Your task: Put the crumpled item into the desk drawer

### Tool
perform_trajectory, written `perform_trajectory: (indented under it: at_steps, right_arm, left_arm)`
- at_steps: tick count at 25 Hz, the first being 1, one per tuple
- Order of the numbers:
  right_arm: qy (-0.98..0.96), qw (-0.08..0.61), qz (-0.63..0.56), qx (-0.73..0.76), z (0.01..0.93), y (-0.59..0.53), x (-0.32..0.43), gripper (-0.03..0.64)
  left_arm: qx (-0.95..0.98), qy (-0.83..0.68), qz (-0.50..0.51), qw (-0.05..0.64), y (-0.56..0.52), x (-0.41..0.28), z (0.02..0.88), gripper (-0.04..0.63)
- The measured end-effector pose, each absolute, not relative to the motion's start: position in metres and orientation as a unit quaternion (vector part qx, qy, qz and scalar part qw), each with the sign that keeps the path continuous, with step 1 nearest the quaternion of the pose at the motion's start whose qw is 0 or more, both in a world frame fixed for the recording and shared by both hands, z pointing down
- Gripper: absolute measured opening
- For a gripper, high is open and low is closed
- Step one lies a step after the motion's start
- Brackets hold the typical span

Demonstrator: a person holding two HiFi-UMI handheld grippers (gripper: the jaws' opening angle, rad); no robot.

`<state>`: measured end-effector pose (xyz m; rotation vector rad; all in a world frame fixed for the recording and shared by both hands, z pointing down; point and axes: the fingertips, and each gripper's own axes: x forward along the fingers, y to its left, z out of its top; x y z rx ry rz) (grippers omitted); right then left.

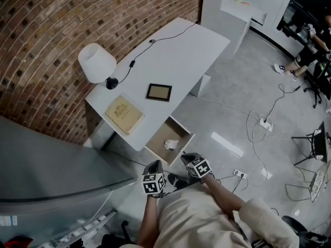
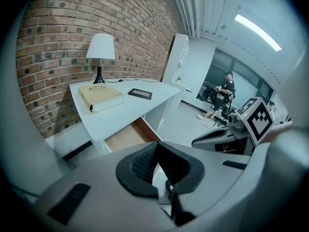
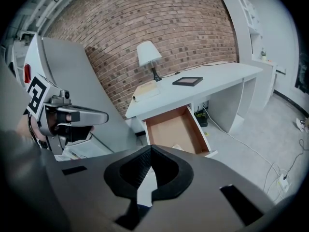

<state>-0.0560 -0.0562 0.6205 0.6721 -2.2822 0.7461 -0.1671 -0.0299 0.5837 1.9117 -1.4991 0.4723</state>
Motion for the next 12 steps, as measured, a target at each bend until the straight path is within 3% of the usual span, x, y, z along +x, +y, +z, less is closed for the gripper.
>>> perform_trajectory:
  at_steps: [12]
  right_arm:
    - [-0.871, 0.309, 0.296, 0.24, 0.621, -0.058, -0.07, 0.025]
  left_arm:
    - [0.722, -0.584, 0.175, 0.326, -0.034, -0.18, 0.581, 0.015]
